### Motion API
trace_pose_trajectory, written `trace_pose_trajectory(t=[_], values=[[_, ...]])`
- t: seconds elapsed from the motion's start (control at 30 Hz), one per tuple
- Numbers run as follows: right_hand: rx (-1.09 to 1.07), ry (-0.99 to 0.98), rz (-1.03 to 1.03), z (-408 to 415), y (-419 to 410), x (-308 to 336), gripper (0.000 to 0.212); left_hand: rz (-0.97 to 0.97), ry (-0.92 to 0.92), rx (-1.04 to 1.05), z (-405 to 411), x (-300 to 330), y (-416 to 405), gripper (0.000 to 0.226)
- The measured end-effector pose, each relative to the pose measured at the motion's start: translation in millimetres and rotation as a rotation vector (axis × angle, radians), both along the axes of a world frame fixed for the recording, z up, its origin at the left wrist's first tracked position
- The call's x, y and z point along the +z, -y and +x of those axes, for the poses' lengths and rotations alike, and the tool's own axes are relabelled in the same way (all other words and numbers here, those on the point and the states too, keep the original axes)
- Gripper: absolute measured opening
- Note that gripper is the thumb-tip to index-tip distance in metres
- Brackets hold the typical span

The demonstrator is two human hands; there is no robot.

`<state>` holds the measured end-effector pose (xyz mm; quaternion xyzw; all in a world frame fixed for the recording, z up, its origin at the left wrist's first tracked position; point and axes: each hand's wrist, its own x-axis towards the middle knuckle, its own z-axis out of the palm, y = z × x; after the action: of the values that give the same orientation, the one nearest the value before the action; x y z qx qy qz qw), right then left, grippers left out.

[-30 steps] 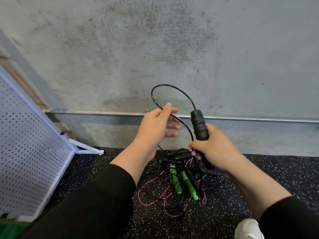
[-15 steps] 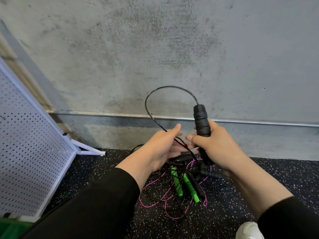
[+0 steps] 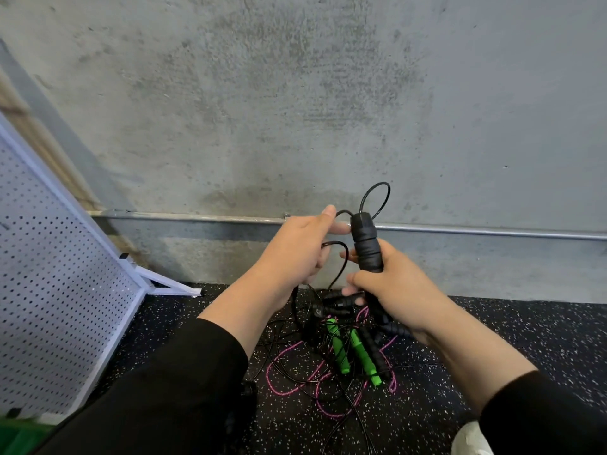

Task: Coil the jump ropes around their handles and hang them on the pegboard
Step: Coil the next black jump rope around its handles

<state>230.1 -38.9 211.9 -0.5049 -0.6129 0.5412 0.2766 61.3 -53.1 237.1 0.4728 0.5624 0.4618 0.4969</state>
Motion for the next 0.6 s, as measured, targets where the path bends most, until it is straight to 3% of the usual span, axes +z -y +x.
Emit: trace_pose_trajectory(t=[0.23,0.33,0.43,0.5,0.6], values=[[-0.007,-0.021,0.041,-6,3,8,0.028,0.101,-0.034,0.152,-11,6,0,0.044],[-0.081,-0.102,0.049,-6,4,10,0.027,0.118,-0.302,0.300,-19,-5,-8,0.041],[-0.104,-0.160,0.061,-5,4,12,0.026,0.205,-0.525,0.424,-19,-6,-7,0.018],[-0.105,-0.181,0.062,-5,4,12,0.027,0.214,-0.572,0.358,-14,-4,-3,0.026],[-0.126,-0.210,0.075,-4,3,15,0.027,0.046,-0.560,0.102,-2,-6,4,0.029]])
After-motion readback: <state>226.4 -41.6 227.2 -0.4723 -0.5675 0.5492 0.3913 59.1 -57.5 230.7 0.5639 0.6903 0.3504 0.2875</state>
